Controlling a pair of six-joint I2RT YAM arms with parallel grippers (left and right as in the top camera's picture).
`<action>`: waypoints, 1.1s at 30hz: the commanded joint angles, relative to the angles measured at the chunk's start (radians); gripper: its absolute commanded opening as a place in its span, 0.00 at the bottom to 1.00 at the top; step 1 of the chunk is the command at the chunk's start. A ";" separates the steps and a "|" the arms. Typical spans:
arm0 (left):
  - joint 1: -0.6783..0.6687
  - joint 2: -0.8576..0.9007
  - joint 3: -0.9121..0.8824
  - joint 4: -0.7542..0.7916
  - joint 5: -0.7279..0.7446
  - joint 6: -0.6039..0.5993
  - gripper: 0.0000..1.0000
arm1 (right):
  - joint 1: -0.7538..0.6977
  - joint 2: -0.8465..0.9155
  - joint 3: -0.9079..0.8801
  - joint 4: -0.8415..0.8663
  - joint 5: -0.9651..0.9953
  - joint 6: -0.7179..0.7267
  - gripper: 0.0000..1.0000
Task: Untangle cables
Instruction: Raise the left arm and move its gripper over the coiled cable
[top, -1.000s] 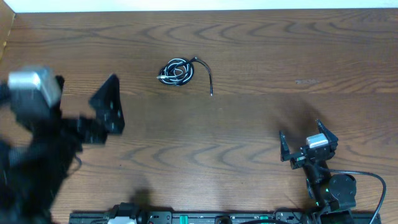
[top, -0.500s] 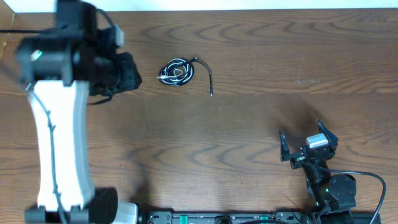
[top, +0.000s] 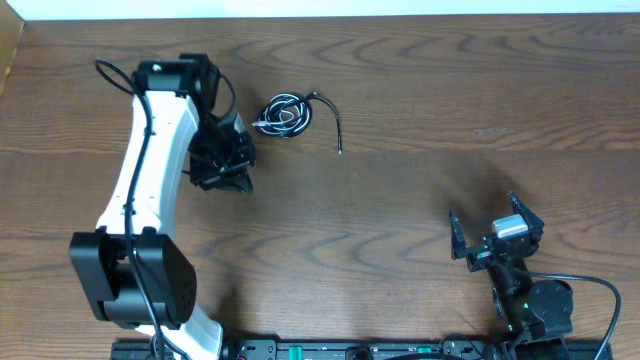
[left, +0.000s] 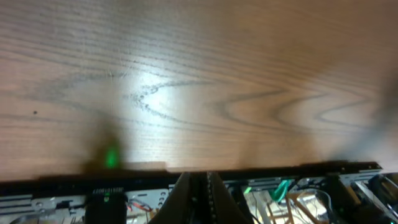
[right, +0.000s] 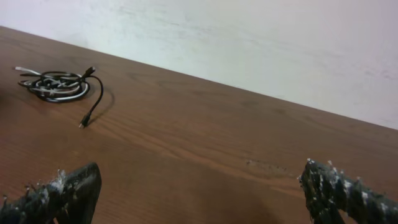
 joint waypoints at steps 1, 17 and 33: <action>-0.002 -0.002 -0.080 0.038 0.013 -0.001 0.07 | 0.002 -0.001 -0.001 -0.004 0.005 -0.011 0.99; -0.002 -0.002 -0.297 0.273 0.012 -0.108 0.34 | 0.002 -0.001 -0.001 -0.004 0.005 -0.011 0.99; -0.001 -0.002 -0.338 0.402 0.012 -0.175 0.76 | 0.002 -0.001 -0.001 -0.004 0.005 -0.011 0.99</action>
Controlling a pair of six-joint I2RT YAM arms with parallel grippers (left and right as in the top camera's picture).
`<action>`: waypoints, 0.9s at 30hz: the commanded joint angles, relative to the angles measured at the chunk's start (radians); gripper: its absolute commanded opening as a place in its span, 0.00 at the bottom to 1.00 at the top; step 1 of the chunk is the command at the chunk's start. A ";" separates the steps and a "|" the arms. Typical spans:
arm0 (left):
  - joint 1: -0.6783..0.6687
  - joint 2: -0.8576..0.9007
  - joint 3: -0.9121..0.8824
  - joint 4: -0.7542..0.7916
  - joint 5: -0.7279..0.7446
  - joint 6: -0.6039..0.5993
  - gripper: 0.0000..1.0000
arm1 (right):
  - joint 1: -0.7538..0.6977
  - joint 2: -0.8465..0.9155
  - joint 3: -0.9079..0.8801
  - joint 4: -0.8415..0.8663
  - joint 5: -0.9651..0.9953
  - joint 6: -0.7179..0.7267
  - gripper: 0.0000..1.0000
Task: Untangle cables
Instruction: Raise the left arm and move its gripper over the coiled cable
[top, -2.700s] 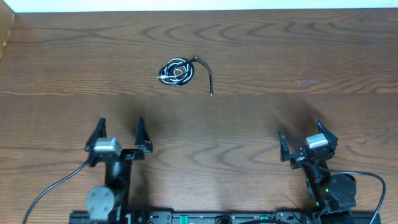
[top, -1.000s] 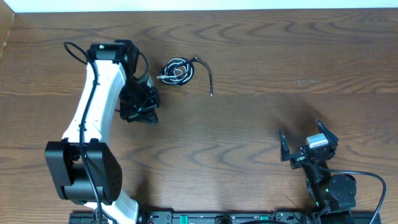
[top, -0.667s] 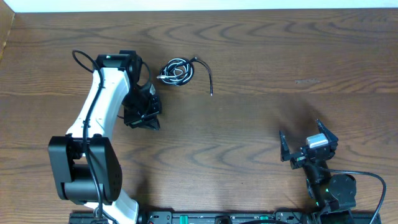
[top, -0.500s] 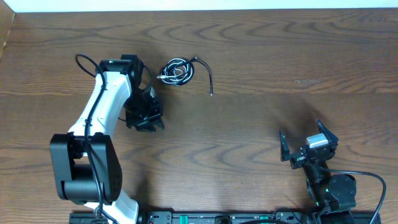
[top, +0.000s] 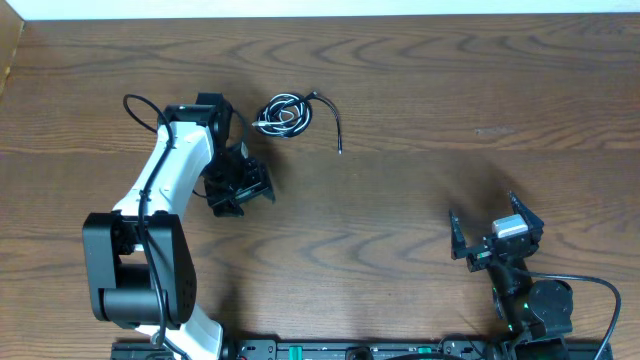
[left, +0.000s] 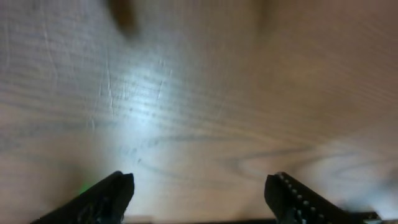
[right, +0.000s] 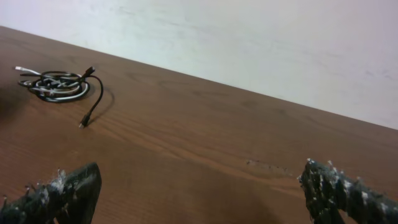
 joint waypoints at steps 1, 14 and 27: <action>-0.001 -0.002 -0.002 0.032 0.005 -0.050 0.78 | 0.002 -0.001 -0.001 -0.004 0.005 -0.011 0.99; -0.002 -0.002 -0.002 0.401 0.004 -0.261 0.73 | 0.002 -0.001 -0.001 -0.004 0.005 -0.011 0.99; -0.043 0.022 -0.002 0.779 -0.377 -0.373 0.73 | 0.002 -0.001 -0.001 -0.004 0.005 -0.011 0.99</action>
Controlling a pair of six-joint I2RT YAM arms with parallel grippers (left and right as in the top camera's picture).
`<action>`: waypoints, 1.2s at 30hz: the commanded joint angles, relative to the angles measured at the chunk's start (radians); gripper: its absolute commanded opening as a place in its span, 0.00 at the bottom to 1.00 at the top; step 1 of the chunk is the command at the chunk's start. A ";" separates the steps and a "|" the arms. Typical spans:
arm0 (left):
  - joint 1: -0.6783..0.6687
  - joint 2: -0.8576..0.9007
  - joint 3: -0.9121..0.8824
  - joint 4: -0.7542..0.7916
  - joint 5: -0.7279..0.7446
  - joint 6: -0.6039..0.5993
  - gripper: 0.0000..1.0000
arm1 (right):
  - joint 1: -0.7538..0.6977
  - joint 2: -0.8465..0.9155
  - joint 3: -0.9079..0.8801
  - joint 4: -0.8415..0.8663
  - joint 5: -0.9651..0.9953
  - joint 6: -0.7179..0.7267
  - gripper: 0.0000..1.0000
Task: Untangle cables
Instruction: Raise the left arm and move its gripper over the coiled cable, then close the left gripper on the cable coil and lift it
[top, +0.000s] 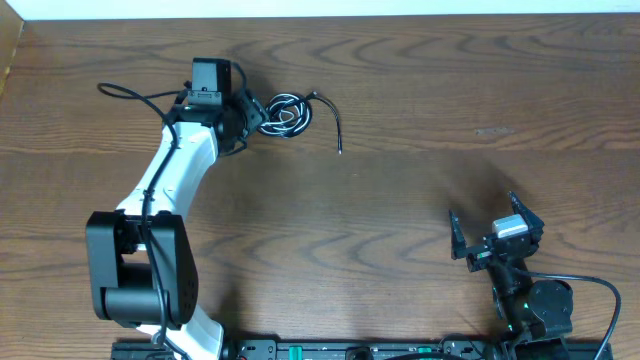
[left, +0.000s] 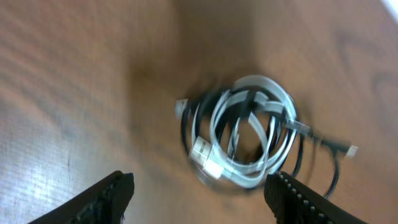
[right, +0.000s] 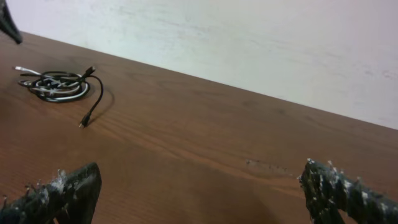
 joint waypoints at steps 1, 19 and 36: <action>-0.019 0.031 0.001 0.076 -0.123 -0.024 0.73 | 0.002 -0.001 -0.001 -0.004 0.005 -0.011 0.99; -0.041 0.295 0.001 0.140 -0.077 -0.018 0.34 | 0.002 -0.001 -0.001 -0.004 0.005 -0.011 0.99; -0.045 0.294 0.001 -0.493 0.027 0.146 0.08 | 0.002 -0.001 -0.001 -0.004 0.005 -0.011 0.99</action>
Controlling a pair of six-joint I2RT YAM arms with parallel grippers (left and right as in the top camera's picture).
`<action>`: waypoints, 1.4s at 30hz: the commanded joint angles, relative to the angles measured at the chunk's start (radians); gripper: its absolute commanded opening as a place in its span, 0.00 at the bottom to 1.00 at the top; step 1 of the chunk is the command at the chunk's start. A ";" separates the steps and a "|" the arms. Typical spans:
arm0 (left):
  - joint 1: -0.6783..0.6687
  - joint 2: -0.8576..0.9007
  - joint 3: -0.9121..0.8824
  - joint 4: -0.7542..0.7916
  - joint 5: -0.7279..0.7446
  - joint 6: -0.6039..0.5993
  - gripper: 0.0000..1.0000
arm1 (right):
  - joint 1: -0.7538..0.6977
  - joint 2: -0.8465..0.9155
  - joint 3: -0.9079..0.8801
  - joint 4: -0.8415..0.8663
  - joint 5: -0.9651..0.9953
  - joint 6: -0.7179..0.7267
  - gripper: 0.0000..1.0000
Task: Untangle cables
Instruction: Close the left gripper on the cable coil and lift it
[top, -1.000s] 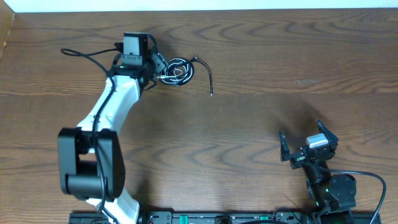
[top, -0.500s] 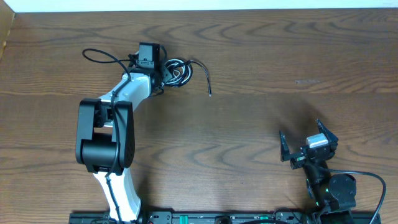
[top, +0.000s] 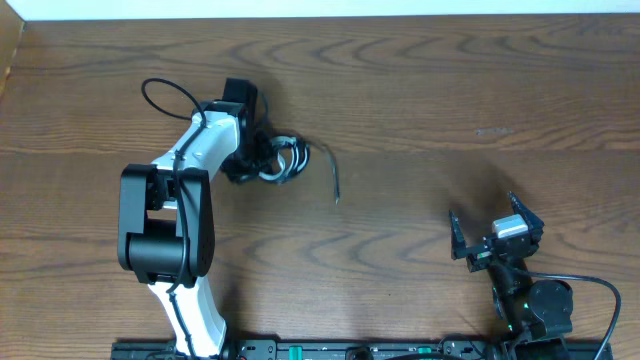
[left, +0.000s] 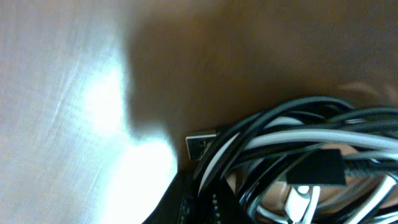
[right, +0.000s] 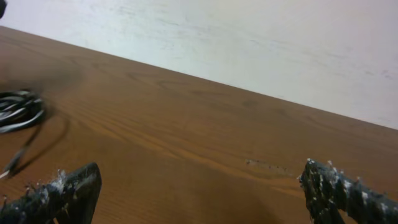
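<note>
A coil of black and white cables (top: 281, 160) lies on the wooden table (top: 420, 100), left of centre, with a loose black tail (top: 333, 185) running right and toward the front. My left gripper (top: 252, 161) is down at the coil's left side. In the left wrist view its dark fingers (left: 198, 202) are pressed together over strands of the coil (left: 292, 143), which fills the frame. My right gripper (right: 199, 193) stands open at the front right (top: 490, 243), far from the coil (right: 18, 109), nothing between its fingers.
The left arm's own black cable (top: 160, 92) loops over the table behind the arm. A faint scuff (top: 493, 130) marks the wood at the right. The table's far edge meets a white wall (right: 249, 37).
The left gripper was open just left of the coil near the far side. Now it is shut on the coil, and coil and tail lie nearer the front. The right arm is unchanged.
The left gripper was shut over bare wood, left of and nearer than the coil. Then it stood open a little further toward the front. Then it was open beside the coil. Now it grips the coil, which has shifted toward the front.
</note>
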 joint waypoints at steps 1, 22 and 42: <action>-0.007 0.066 -0.058 -0.106 0.003 0.057 0.08 | 0.002 -0.001 -0.001 -0.004 0.005 -0.011 0.99; -0.087 -0.531 -0.058 -0.342 -0.050 -0.019 0.08 | 0.002 -0.001 -0.001 -0.004 0.005 -0.011 0.99; -0.087 -0.624 -0.059 -0.389 -0.050 -0.039 0.40 | 0.002 -0.001 -0.001 -0.004 0.005 -0.011 0.99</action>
